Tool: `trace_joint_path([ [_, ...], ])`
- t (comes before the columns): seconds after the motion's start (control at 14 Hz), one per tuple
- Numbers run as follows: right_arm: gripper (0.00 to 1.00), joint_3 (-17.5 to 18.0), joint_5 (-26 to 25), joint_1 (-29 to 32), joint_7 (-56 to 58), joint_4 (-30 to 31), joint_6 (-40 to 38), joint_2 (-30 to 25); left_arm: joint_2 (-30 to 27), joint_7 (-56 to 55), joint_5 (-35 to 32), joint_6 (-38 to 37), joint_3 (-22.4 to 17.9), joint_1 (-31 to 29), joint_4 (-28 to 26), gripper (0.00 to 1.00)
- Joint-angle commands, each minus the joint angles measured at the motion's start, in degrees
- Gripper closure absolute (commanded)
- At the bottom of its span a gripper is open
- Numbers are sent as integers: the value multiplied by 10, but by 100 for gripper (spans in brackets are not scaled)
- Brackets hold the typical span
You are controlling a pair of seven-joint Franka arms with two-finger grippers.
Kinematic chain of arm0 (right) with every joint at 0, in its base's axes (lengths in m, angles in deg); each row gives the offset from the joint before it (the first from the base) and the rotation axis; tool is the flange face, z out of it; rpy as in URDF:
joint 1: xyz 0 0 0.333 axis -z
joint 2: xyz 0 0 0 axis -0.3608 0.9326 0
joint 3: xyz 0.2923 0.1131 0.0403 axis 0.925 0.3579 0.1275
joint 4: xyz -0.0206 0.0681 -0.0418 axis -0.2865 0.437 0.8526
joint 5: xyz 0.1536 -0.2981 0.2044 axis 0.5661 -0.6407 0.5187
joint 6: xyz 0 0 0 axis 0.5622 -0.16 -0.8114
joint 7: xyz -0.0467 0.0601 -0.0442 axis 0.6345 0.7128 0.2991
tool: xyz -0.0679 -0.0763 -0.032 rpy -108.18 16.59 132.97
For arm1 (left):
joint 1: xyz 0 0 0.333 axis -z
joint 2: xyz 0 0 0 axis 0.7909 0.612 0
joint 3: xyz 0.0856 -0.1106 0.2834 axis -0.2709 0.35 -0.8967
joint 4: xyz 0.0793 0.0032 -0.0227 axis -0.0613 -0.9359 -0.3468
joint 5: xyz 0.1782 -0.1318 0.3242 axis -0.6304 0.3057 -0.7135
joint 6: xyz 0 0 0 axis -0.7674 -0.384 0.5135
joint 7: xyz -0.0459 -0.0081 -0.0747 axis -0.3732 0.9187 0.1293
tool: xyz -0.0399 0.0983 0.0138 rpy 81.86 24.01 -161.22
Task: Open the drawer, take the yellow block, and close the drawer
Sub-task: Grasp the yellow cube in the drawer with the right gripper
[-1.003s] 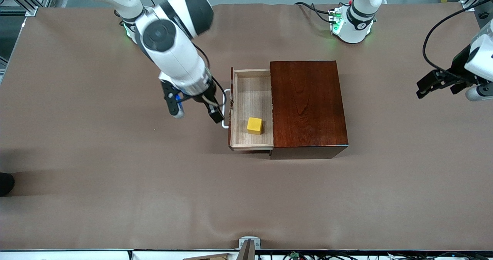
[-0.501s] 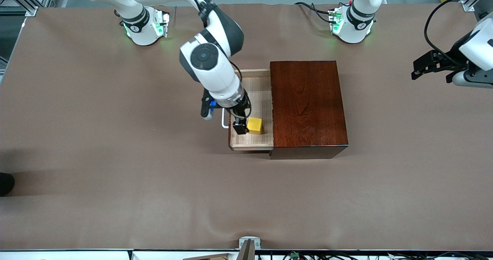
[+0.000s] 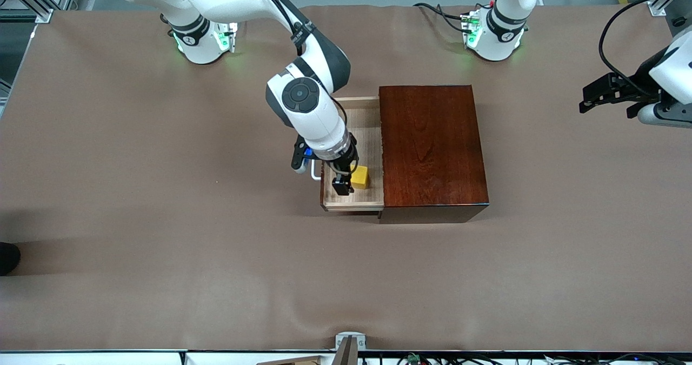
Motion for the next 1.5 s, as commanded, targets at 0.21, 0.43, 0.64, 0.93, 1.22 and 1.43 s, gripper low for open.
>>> trace_joint_path([
  [0.21, 0, -8, 11, -17, -10, -15, 19, 30, 8, 1, -28, -16, 19, -4, 24, 0],
  [0.43, 49, -8, 8, -20, -9, -16, 18, 27, 11, -9, -27, -16, 19, -3, 23, 0],
  [0.64, 84, -8, 10, -19, -6, -18, 5, 8, 11, -26, -26, -15, 19, -6, 27, 0],
  [0.93, 84, -6, 19, 11, 1, -57, -144, -49, 18, -29, -25, -15, 15, -8, 27, 0],
  [1.22, 84, -11, 16, 45, 239, -53, -289, -133, 27, -35, -17, -13, 14, -9, 26, 0],
  [1.43, 84, -14, 2, 106, 463, -21, -374, -190, 29, -57, -6, 6, 14, -7, 22, 0],
])
